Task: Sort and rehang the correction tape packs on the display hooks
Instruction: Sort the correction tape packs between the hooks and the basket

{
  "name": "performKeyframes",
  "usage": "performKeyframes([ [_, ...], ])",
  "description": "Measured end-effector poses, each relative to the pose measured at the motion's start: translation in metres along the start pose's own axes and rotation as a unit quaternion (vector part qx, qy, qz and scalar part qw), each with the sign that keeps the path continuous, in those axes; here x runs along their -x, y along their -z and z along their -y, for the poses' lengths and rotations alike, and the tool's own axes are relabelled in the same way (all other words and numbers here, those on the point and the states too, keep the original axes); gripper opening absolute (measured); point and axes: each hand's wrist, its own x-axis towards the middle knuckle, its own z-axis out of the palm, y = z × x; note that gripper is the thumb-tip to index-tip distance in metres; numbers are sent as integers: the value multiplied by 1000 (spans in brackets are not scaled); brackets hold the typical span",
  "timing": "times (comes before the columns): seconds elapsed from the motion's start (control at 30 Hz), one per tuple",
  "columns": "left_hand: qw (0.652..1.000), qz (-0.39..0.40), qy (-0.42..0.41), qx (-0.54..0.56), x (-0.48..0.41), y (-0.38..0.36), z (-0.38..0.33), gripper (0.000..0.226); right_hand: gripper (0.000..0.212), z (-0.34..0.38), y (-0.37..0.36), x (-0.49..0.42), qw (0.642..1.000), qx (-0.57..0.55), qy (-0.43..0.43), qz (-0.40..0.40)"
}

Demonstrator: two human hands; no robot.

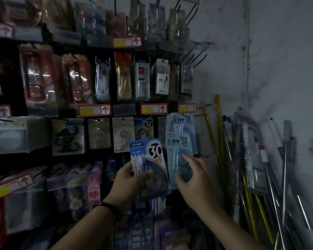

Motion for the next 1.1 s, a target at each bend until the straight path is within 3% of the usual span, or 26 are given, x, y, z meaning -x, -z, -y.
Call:
performKeyframes([
  [0.23, 997, -62, -23, -40, -24, 2, -18, 30, 66, -19, 10, -63, 999, 41, -18, -7],
  [0.73, 993, -71, -29, -90, -33, 14, -28, 27, 67, -23, -4, -120, 996, 90, 3, 4],
  [1.1, 994, -66, -9, -89, -35, 8, -30, 27, 69, -29, -10, -137, 987, 145, -4, 71],
])
